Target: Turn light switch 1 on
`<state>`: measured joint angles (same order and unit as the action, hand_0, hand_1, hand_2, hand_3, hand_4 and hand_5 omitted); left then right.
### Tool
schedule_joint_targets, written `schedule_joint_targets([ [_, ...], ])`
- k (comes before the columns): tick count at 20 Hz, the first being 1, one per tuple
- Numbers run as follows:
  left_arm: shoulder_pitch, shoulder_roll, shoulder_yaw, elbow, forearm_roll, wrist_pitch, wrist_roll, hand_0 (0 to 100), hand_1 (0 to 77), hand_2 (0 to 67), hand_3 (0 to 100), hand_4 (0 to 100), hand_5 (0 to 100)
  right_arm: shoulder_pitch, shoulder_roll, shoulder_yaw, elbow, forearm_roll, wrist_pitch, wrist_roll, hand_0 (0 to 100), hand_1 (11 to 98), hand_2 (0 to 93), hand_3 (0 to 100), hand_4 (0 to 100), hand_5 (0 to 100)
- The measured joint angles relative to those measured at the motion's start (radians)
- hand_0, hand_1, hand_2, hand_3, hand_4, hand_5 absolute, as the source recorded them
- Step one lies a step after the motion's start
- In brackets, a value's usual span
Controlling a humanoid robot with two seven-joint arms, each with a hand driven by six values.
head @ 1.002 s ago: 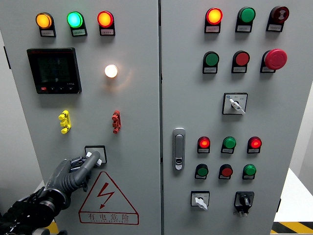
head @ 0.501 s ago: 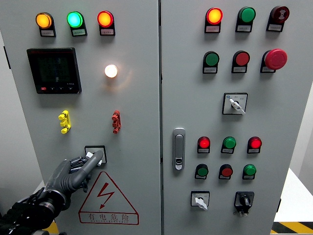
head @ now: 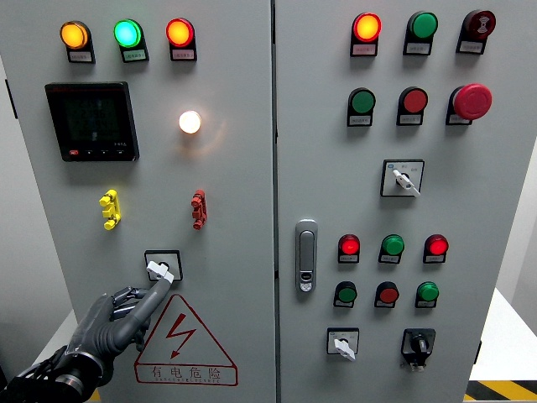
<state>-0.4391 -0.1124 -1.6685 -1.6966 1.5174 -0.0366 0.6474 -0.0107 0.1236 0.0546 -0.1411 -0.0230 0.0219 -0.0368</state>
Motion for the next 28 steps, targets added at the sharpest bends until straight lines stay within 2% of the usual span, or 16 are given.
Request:
schedule_joint_targets([
  [3, 0.055, 0.006, 0.002, -0.004, -0.021, -0.001, -0.084, 0, 45.0, 43.2, 94, 100, 88, 0.000, -0.0006, 0.000, 0.000, 0.000, 0.000, 0.000, 0, 19.2, 0.0, 20, 19, 10],
  [5, 0.092, 0.011, 0.003, 0.003, -0.071, -0.001, -0.119, 0, 42.7, 35.4, 88, 100, 85, 0.000, -0.0006, 0.000, 0.000, 0.000, 0.000, 0.000, 0, 19.5, 0.0, 20, 19, 10],
  [6, 0.122, 0.017, 0.003, 0.006, -0.120, -0.003, -0.129, 0, 41.6, 34.2, 87, 100, 85, 0.000, -0.0006, 0.000, 0.000, 0.000, 0.000, 0.000, 0, 19.5, 0.0, 20, 19, 10],
  [7, 0.157, 0.022, 0.005, 0.008, -0.182, -0.011, -0.140, 0, 40.0, 32.4, 82, 95, 78, 0.000, -0.0004, 0.001, 0.000, 0.000, 0.000, 0.000, 0, 19.5, 0.0, 20, 19, 10],
  [8, 0.198, 0.029, 0.010, 0.013, -0.247, -0.030, -0.151, 0, 39.4, 31.5, 77, 91, 72, 0.000, -0.0001, 0.000, 0.000, 0.000, 0.000, 0.000, 0, 19.7, 0.0, 20, 19, 10],
  [10, 0.284, 0.049, 0.017, 0.043, -0.352, -0.096, -0.179, 0, 36.8, 29.6, 67, 84, 70, 0.000, -0.0002, 0.000, 0.000, 0.000, 0.001, 0.000, 0, 19.8, 0.0, 20, 19, 10],
  [13, 0.402, 0.078, 0.026, 0.114, -0.402, -0.198, -0.268, 0, 31.5, 26.3, 47, 69, 62, 0.000, 0.0000, 0.000, 0.000, 0.000, 0.000, 0.000, 0, 19.8, 0.0, 20, 19, 10],
  [15, 0.471, 0.094, 0.046, 0.161, -0.406, -0.223, -0.326, 0, 29.5, 23.9, 40, 61, 58, 0.000, 0.0001, 0.000, 0.000, 0.000, 0.000, 0.000, 0, 19.7, 0.0, 20, 19, 10],
  [18, 0.547, 0.122, 0.106, 0.269, -0.408, -0.228, -0.408, 0, 26.9, 22.3, 30, 54, 54, 0.000, 0.0001, 0.000, 0.000, 0.000, 0.000, 0.000, 0, 19.8, 0.0, 20, 19, 10],
  [22, 0.584, 0.180, 0.221, 0.482, -0.410, -0.229, -0.545, 0, 21.2, 21.2, 28, 53, 52, 0.000, -0.0001, 0.001, 0.000, 0.000, 0.001, 0.000, 0, 19.6, 0.0, 20, 19, 10],
  [24, 0.582, 0.200, 0.283, 0.605, -0.413, -0.229, -0.618, 0, 19.0, 21.0, 28, 53, 53, 0.000, -0.0003, 0.001, 0.000, 0.000, 0.001, 0.000, 0, 19.3, 0.0, 20, 19, 10],
  [26, 0.556, 0.218, 0.347, 0.750, -0.428, -0.228, -0.683, 0, 17.3, 20.8, 28, 53, 53, 0.000, -0.0003, 0.001, 0.000, 0.000, 0.001, 0.000, 0, 19.5, 0.0, 20, 19, 10],
  [28, 0.506, 0.230, 0.430, 0.909, -0.481, -0.228, -0.725, 0, 16.6, 20.5, 27, 53, 53, 0.000, -0.0003, 0.001, 0.000, 0.000, 0.001, 0.000, 0, 19.6, 0.0, 20, 19, 10],
])
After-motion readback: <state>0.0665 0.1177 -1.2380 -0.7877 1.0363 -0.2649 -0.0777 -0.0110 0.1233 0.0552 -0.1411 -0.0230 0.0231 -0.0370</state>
